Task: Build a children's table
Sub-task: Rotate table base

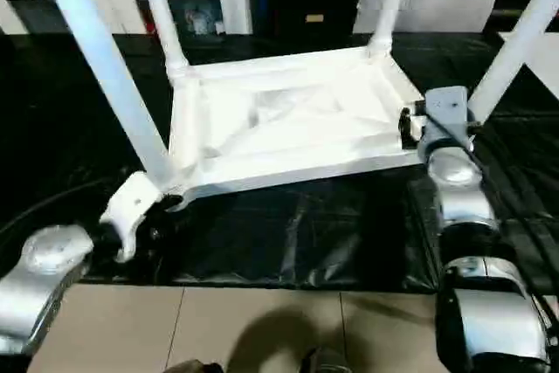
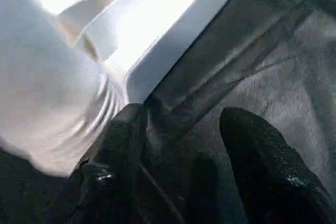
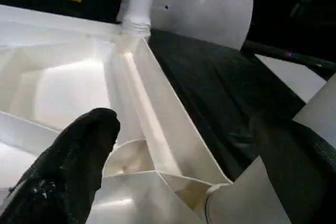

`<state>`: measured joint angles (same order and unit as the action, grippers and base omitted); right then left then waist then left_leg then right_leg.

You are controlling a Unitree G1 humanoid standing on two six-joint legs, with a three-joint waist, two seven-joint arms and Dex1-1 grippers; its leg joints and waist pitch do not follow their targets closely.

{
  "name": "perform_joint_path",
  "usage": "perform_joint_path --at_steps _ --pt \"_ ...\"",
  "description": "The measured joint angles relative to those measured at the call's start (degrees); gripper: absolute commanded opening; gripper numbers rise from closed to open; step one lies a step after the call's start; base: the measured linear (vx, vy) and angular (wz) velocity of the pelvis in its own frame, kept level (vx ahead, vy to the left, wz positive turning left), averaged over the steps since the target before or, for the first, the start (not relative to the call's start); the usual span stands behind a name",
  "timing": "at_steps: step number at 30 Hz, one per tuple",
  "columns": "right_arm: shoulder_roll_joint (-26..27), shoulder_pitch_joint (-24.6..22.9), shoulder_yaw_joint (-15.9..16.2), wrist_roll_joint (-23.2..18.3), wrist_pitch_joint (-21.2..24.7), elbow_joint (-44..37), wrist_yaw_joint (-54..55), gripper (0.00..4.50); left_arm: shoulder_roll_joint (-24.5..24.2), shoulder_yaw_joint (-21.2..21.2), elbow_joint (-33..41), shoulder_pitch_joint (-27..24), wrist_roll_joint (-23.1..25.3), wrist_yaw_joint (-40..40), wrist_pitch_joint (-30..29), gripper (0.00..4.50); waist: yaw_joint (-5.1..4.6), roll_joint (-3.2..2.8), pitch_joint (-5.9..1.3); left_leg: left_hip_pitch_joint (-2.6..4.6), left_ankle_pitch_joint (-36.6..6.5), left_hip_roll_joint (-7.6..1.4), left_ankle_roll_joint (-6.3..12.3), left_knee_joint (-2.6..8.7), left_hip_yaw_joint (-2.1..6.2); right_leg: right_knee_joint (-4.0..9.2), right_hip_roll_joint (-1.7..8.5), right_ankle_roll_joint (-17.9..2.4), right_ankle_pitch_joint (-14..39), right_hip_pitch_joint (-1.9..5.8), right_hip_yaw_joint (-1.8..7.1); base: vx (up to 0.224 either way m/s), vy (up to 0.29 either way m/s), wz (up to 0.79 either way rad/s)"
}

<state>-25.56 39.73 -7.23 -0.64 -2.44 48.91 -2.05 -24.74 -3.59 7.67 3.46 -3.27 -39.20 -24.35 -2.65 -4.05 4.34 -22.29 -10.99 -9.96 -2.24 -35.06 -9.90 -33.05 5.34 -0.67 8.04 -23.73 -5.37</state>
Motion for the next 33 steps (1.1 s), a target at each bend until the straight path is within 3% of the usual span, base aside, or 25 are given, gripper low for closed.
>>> perform_joint_path --at_steps 1,3,7,12,16,17,26,30,33 --pt "0.0 -0.6 0.0 -0.3 -0.5 -0.7 -0.9 4.50 0.1 0.8 0.0 -1.3 -0.9 -0.1 0.1 2.85 -0.20 0.00 0.00 -0.02 0.0 -0.03 0.00 0.00 0.00 0.00 -0.02 0.0 0.0 -0.02 -0.03 0.000 0.000 0.00" --pt "0.1 -2.2 -0.2 -2.1 -0.4 -2.9 -4.3 4.50 0.2 2.4 0.2 -2.9 -2.3 -0.5 0.2 2.92 -0.42 0.00 0.00 0.01 0.0 -0.06 0.00 0.00 0.01 -0.01 -0.04 0.0 0.0 -0.02 -0.05 0.000 0.000 0.00" --pt "1.5 -10.6 1.0 -9.3 3.9 -15.4 -17.5 4.50 -0.3 7.9 0.6 -6.5 -5.0 -0.5 0.5 3.24 -0.90 0.05 0.01 0.04 0.0 -0.14 -0.01 0.03 0.03 -0.01 -0.11 0.4 0.3 0.00 -0.06 0.000 0.000 0.00" --pt "1.3 -19.4 5.5 -12.5 11.0 -27.7 -24.3 4.50 -0.7 11.9 -3.1 -3.5 -7.8 0.1 3.9 3.55 -0.72 0.27 0.12 0.12 0.0 -0.10 -0.01 0.02 0.03 0.00 -0.10 0.4 0.3 0.05 -0.01 0.000 0.000 0.00" --pt "1.2 -25.0 6.8 -14.4 17.4 -37.0 -26.0 4.50 1.1 12.9 -7.9 3.2 -9.8 0.5 6.0 3.78 -0.24 0.68 0.33 0.13 0.0 -0.02 -0.01 0.03 0.03 0.06 -0.05 0.4 0.3 0.10 0.07 0.000 0.000 0.00" --pt "1.4 -25.7 7.4 -14.7 18.4 -38.3 -26.1 4.50 1.4 12.9 -8.9 4.7 -10.2 0.4 6.0 4.01 -0.21 0.81 0.35 0.13 0.0 -0.02 -0.01 0.03 0.03 0.06 -0.05 0.4 0.3 0.08 0.08 0.000 0.000 0.00" --pt "3.8 -27.9 10.0 -14.8 28.3 -44.2 -24.3 4.50 3.6 12.8 -23.2 16.7 -11.1 0.2 9.7 4.42 -0.95 1.04 0.34 0.09 0.0 0.01 -0.01 0.07 0.09 0.09 -0.06 0.4 0.3 -0.02 0.06 0.000 0.000 0.00" --pt "5.4 -25.4 11.5 -12.9 29.6 -41.4 -22.7 4.50 4.7 12.6 -26.2 19.9 -13.6 -4.0 10.0 4.42 -0.78 1.16 0.30 0.00 0.0 0.01 -0.02 0.07 0.07 0.07 -0.04 0.4 0.3 -0.08 0.07 0.000 0.000 0.00" --pt "6.0 -22.8 11.6 -11.2 29.0 -37.7 -21.3 4.50 4.9 11.5 -24.5 19.5 -17.4 -9.7 7.0 4.42 -0.05 1.38 0.27 -0.08 0.0 0.00 -0.02 0.16 0.01 0.06 -0.02 0.0 0.1 -0.18 0.09 0.000 0.000 0.00"
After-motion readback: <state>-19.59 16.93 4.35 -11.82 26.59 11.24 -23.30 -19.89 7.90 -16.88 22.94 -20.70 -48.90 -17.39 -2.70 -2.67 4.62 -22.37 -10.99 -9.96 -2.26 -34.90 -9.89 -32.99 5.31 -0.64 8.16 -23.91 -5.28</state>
